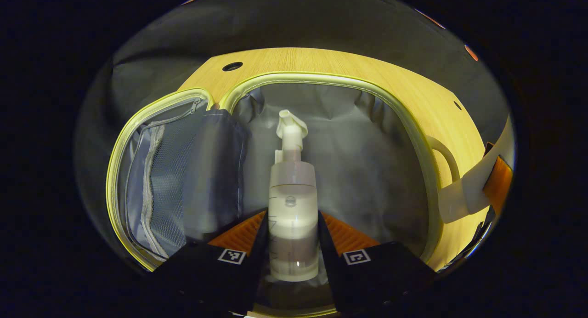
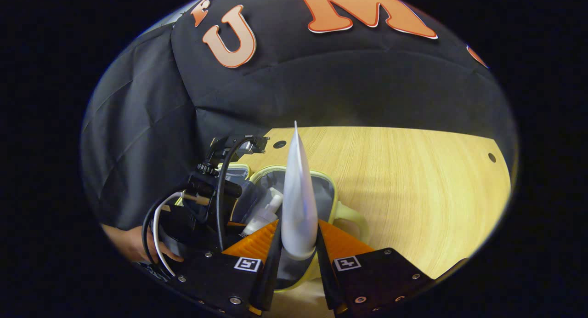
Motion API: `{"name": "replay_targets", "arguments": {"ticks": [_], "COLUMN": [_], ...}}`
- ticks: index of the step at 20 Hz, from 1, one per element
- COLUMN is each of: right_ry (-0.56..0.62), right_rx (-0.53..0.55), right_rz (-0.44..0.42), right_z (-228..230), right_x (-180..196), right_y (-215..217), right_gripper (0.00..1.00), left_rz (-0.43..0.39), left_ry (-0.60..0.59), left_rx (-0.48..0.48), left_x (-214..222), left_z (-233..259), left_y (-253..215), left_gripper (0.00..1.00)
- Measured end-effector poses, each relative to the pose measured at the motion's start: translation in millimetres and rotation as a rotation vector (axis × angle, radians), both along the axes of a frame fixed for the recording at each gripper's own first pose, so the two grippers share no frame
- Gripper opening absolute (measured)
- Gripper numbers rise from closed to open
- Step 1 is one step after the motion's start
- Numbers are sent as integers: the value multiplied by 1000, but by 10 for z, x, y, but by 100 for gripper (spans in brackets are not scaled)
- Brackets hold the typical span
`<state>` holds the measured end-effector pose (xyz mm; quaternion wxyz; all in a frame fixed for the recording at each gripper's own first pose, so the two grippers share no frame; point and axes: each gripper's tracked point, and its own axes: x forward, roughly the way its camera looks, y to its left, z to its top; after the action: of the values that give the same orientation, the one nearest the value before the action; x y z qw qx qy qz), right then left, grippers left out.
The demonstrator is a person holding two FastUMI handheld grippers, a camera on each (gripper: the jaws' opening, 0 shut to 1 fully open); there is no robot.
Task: First open the suitcase, pack the skin care products into it, and then close the suitcase.
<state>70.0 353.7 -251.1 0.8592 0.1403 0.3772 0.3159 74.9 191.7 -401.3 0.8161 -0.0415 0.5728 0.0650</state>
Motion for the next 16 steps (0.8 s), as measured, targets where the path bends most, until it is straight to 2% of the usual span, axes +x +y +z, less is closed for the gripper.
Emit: {"name": "replay_targets", "arguments": {"ticks": [2,3,7,8,13,16], "right_ry": [29,43,106,110,162,266], "right_rx": [13,18,51,47,-30,-72], "right_rz": [11,19,53,67,32,54], "right_z": [-25,-22,-51,-58,-274,-444], "right_x": [2,-16,-103,-109,-50,-246], "right_y": [77,100,284,323,322,423], "right_gripper": [44,44,44,44,43,44], "left_rz": [-5,-8,5,12,3,6], "left_ry": [-54,-95,-220,-248,-371,-431], "left_rx": [20,40,106,98,118,168], "left_x": [64,115,98,79,54,16], "left_z": [107,225,641,687,1034,1247], "left_y": [46,75,207,222,436,718], "left_gripper": [59,63,67,70,76,75]}}
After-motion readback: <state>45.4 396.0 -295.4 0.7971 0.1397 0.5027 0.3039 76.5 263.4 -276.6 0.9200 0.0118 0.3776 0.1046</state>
